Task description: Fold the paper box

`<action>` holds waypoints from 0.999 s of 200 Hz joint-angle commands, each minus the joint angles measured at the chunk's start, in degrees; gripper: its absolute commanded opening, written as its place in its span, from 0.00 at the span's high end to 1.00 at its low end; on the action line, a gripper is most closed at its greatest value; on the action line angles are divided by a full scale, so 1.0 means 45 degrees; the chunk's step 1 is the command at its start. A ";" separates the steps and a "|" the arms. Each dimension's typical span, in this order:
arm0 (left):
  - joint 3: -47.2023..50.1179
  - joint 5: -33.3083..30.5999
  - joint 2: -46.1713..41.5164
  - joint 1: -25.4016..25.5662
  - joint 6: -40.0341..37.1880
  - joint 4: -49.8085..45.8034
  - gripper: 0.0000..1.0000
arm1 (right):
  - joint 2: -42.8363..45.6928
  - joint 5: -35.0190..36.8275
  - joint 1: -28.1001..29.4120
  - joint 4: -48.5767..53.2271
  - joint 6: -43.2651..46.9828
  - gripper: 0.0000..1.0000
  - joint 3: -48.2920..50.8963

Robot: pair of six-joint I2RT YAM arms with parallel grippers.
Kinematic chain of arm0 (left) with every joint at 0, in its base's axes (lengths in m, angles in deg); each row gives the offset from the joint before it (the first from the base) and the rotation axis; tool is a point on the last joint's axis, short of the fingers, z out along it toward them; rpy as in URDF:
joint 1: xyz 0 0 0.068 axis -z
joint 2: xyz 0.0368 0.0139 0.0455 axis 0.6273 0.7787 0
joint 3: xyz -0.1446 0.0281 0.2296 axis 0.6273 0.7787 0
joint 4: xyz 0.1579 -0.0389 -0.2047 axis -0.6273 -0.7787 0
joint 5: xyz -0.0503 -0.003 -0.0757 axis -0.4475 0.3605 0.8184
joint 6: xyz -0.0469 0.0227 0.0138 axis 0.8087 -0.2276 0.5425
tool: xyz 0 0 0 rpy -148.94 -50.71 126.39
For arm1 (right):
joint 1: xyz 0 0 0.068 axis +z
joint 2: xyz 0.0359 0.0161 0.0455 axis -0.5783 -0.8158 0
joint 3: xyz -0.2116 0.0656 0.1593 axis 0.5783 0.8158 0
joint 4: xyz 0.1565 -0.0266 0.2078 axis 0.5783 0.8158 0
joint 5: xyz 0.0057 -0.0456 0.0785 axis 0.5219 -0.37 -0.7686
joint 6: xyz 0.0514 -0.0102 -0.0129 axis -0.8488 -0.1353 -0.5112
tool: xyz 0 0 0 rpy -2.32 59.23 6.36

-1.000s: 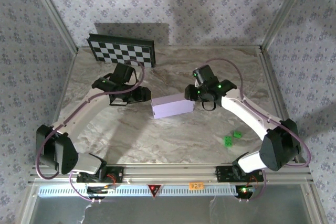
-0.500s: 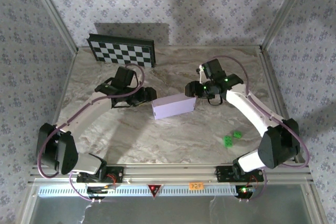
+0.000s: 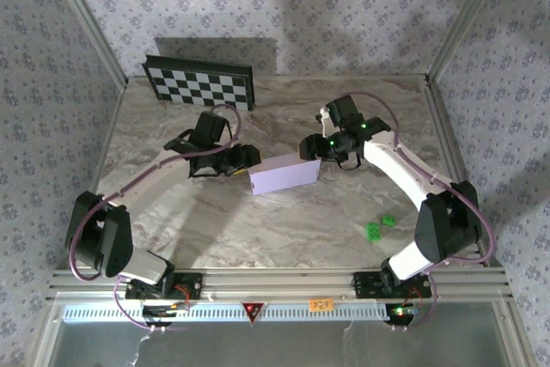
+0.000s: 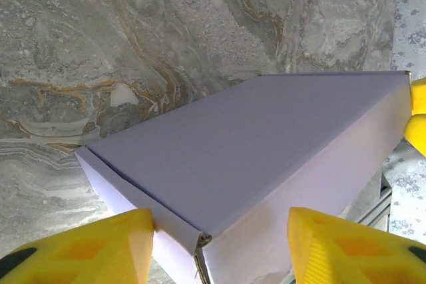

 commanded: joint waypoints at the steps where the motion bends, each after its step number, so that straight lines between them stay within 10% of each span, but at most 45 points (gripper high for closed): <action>1: -0.0632 0.0341 0.0261 0.0052 -0.0057 0.0550 0.44 | -0.0078 -0.1042 0.0161 -0.0373 -0.0172 0.35 -0.0453; 117: -0.4872 0.0264 0.2951 -0.1616 -0.2617 -0.0775 0.42 | -0.1725 0.0795 0.0584 -0.3310 -0.0353 0.37 -0.2028; 200: -0.2672 0.1376 0.2988 -0.2176 -0.2559 0.1003 0.42 | -0.1445 0.1072 0.1485 -0.3151 0.0028 0.36 -0.0350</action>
